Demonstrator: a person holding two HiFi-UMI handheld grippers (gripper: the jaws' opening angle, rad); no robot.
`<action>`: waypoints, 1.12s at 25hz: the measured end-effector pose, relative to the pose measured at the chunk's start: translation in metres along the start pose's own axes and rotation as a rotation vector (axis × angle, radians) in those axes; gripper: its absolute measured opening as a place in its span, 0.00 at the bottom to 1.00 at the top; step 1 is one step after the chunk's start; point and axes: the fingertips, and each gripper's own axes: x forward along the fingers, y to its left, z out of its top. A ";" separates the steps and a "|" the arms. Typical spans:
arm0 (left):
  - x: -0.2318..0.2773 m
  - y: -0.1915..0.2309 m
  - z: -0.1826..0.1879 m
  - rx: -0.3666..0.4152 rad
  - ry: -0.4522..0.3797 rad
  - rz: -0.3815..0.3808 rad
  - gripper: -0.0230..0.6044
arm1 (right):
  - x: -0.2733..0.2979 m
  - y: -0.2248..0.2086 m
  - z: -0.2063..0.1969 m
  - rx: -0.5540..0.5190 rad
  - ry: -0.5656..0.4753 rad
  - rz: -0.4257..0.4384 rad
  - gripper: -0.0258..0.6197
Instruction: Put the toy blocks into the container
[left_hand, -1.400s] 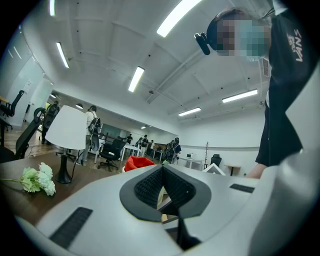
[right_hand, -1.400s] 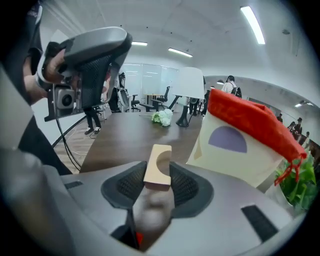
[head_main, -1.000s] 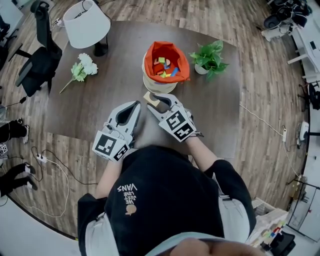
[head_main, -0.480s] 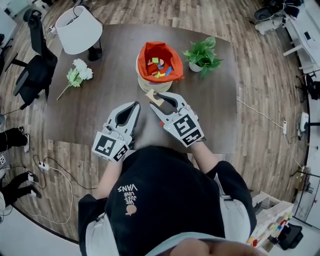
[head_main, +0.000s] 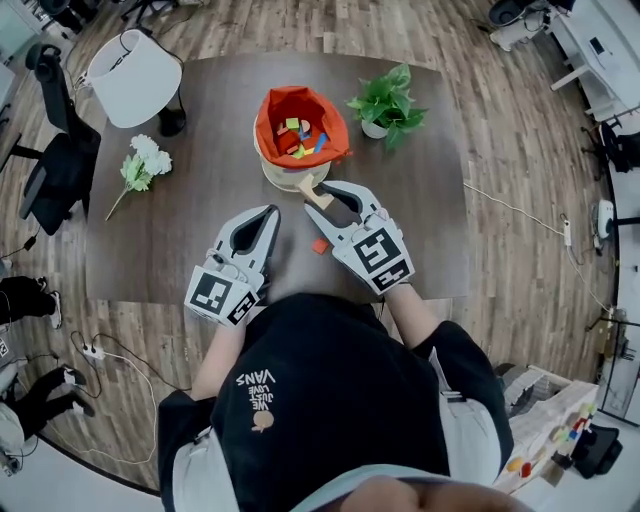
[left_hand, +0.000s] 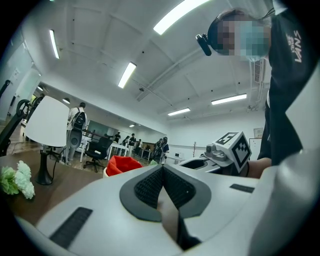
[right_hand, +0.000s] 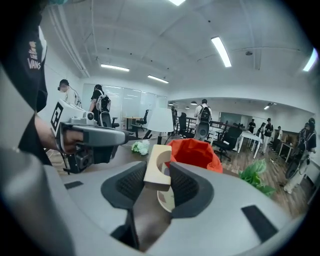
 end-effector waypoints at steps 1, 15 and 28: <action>0.001 0.000 0.000 -0.001 0.001 -0.005 0.05 | 0.000 -0.003 0.000 0.000 0.001 -0.007 0.28; 0.009 0.006 -0.004 -0.015 0.016 -0.011 0.05 | 0.015 -0.042 0.008 -0.017 0.014 -0.049 0.28; 0.014 0.012 -0.001 -0.013 0.011 -0.007 0.05 | 0.038 -0.070 0.019 0.001 0.015 -0.052 0.28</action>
